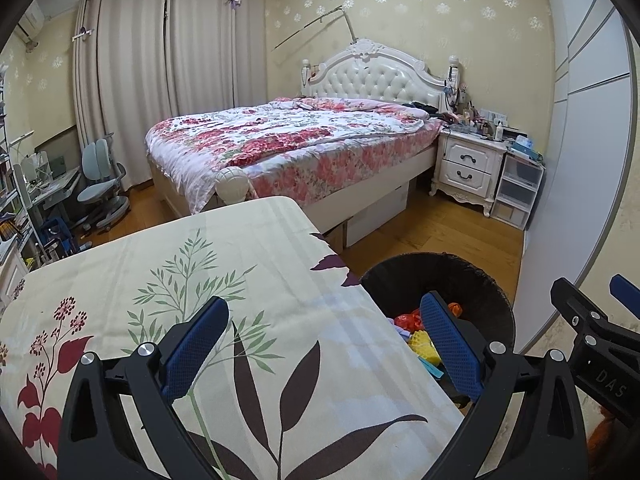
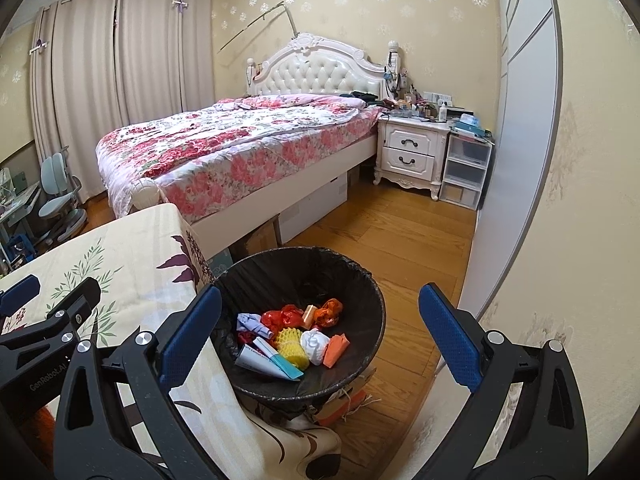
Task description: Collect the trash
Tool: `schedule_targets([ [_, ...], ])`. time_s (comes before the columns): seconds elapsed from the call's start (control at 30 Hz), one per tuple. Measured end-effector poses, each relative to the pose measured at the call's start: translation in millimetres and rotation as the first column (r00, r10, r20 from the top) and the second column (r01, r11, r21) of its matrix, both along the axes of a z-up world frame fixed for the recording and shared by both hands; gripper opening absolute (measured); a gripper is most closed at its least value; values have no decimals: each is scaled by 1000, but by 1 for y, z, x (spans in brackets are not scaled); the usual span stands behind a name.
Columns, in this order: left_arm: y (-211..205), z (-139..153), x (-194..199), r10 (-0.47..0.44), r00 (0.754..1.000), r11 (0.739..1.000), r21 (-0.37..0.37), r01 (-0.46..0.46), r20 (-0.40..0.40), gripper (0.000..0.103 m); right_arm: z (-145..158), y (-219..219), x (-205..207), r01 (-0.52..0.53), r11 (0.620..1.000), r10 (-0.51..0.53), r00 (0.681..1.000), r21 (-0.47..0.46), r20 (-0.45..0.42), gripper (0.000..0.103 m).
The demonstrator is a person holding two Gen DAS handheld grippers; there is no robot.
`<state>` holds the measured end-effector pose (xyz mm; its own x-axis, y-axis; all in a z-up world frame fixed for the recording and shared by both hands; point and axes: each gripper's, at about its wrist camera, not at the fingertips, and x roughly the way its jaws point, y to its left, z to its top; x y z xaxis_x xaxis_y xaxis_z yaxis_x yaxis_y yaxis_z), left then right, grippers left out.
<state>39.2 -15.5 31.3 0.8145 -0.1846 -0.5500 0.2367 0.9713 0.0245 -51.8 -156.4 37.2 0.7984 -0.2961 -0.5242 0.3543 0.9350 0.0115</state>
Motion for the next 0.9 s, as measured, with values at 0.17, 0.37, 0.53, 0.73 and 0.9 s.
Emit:
schedule_targets([
  [0.17, 0, 0, 0, 1, 1000, 1000, 0, -1, 1, 96, 0, -1, -2, 3, 1000, -3, 1000, 4, -1, 97],
  [0.37, -1, 0, -2, 0, 1000, 1000, -1, 0, 1, 96, 0, -2, -2, 3, 1000, -3, 1000, 4, -1, 97],
  [0.53, -1, 0, -1, 1, 1000, 1000, 0, -1, 1, 96, 0, -2, -2, 2, 1000, -2, 1000, 4, -1, 97],
  [0.73, 0, 0, -2, -1, 1000, 1000, -1, 1, 0, 96, 0, -2, -2, 2, 1000, -2, 1000, 5, 0, 97],
  [0.9, 0, 0, -1, -1, 1000, 1000, -1, 1, 0, 96, 0, -2, -2, 3, 1000, -3, 1000, 5, -1, 97],
])
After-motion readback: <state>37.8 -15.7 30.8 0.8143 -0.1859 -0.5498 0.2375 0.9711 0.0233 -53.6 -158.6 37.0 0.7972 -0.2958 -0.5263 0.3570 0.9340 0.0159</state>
